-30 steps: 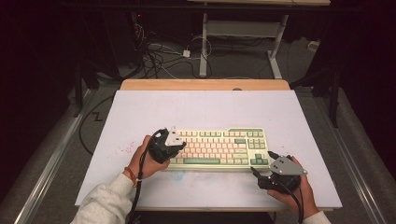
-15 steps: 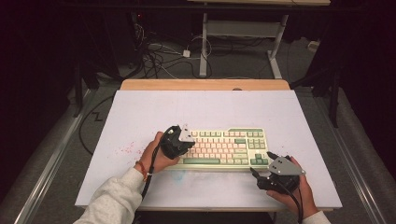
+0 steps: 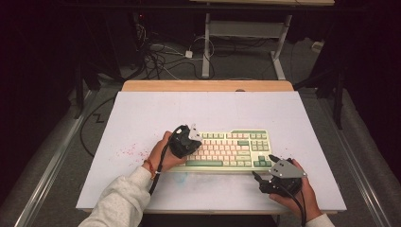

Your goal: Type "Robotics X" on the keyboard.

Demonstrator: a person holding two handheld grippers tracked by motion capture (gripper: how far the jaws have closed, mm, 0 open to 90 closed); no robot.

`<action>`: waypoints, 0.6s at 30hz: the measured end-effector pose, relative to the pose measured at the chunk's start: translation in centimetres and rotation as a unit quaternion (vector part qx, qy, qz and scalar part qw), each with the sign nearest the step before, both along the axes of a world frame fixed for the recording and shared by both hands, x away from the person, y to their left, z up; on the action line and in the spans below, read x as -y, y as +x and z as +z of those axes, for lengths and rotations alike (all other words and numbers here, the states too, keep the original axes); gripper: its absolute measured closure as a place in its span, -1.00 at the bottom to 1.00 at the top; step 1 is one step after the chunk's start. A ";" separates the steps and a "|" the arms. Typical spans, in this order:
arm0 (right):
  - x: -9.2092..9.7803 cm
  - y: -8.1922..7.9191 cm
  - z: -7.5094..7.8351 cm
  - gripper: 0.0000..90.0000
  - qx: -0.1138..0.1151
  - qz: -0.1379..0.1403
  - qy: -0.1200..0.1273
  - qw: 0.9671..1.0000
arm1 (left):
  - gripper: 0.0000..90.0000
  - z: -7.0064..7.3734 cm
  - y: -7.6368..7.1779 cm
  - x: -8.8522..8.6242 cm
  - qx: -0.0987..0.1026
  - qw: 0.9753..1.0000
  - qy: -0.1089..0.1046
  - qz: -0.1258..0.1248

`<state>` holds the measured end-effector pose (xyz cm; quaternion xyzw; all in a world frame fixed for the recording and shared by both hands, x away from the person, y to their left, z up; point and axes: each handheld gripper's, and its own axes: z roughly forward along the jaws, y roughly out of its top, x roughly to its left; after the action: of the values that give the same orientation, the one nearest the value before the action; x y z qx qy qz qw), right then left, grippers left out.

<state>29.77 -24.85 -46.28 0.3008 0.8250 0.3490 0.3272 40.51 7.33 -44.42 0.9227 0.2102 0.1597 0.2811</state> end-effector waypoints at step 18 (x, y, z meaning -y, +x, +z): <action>0.0 0.0 -0.1 -0.51 -0.002 0.001 -0.003 1.000 | 0.95 0.0 0.0 0.8 0.003 1.000 0.004 -0.008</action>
<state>29.77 -24.82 -46.37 0.2996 0.8270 0.3465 0.3260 40.49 6.56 -44.38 0.9250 0.2013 0.1613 0.2791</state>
